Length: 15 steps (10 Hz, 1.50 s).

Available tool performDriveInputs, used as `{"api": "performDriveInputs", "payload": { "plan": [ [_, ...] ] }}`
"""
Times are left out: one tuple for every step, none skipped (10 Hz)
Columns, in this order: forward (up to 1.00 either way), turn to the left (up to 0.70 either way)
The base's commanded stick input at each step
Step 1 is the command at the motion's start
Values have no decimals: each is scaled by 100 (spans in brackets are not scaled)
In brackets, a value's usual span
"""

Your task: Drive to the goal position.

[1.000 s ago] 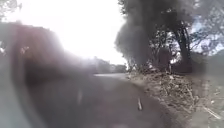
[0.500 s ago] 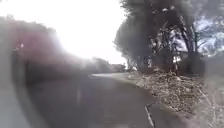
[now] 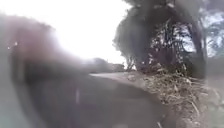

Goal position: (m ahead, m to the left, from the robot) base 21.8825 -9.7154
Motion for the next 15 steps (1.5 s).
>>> {"api": "performDriveInputs", "payload": {
  "plan": [
    [100,0],
    [100,0],
    [100,0],
    [100,0],
    [100,0],
    [100,0],
    [100,0],
    [100,0],
    [100,0],
    [100,0],
    [100,0],
    [100,0],
    [100,0],
    [100,0],
    [100,0]
  ]
}}
